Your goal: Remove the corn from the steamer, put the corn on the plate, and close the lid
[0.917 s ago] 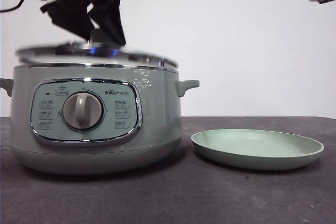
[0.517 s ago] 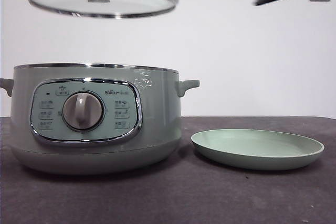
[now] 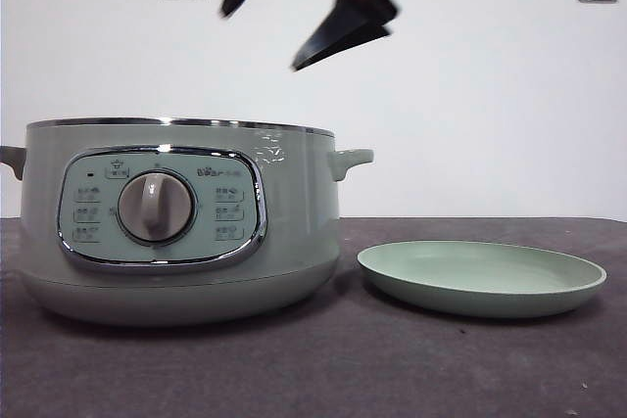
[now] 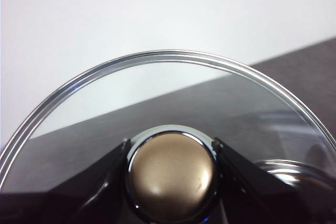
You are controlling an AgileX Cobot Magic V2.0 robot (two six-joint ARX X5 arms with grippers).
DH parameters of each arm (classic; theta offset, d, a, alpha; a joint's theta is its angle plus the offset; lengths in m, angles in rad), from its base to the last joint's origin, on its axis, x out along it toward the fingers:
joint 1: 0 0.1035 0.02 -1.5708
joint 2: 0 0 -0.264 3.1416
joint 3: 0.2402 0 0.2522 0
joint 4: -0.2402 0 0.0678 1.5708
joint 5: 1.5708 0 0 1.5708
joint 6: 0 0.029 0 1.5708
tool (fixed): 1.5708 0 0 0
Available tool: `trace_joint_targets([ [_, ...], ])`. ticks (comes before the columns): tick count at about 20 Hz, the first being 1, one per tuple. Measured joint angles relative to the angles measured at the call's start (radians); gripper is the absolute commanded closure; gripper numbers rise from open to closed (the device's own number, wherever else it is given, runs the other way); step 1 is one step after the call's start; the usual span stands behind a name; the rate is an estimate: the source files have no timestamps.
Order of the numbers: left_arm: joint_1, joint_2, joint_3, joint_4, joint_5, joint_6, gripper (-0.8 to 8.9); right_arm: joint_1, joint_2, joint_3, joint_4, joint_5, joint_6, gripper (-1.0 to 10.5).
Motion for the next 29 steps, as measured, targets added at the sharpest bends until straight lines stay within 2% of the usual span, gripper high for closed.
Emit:
trace_joint_targets([
  [2,0.001,-0.051,0.000,-0.031,-0.042,0.003,8.22,0.038,0.102,0.107,-0.056,0.036,-0.035,5.1],
  [5,0.001,-0.109,0.001,-0.047,-0.044,0.003,8.22,0.085,0.243,0.208,-0.057,0.105,-0.074,5.1],
  [8,0.001,-0.138,0.001,-0.071,-0.044,0.003,8.22,0.122,0.346,0.253,-0.057,0.193,-0.101,5.1],
  [11,0.001,-0.145,0.001,-0.094,-0.045,0.003,8.22,0.141,0.410,0.259,-0.043,0.245,-0.121,5.1],
  [13,0.001,-0.143,0.001,-0.112,-0.043,0.003,8.22,0.146,0.438,0.261,-0.014,0.254,-0.129,5.8],
  [16,0.001,-0.143,0.001,-0.119,-0.042,0.003,8.22,0.146,0.457,0.261,-0.014,0.254,-0.132,5.8],
  [18,0.001,-0.143,0.001,-0.119,-0.042,0.003,8.22,0.146,0.463,0.261,-0.013,0.257,-0.132,7.2],
  [20,0.001,-0.143,0.001,-0.119,-0.042,0.003,8.22,0.146,0.495,0.263,-0.017,0.260,-0.133,7.6],
  [22,0.001,-0.143,0.001,-0.119,-0.042,0.003,8.22,0.146,0.500,0.271,-0.018,0.260,-0.132,9.3],
  [23,0.001,-0.143,0.001,-0.120,-0.042,0.003,8.22,0.150,0.500,0.271,-0.013,0.263,-0.132,9.6],
  [26,0.001,-0.143,0.001,-0.120,-0.041,0.003,8.22,0.159,0.490,0.271,-0.015,0.328,-0.132,9.6],
  [27,0.001,-0.143,0.001,-0.119,-0.041,0.003,8.22,0.155,0.459,0.270,-0.023,0.357,-0.132,9.6],
  [29,0.001,-0.143,0.001,-0.119,-0.041,0.003,8.22,0.133,0.334,0.270,-0.045,0.358,-0.132,9.6],
])
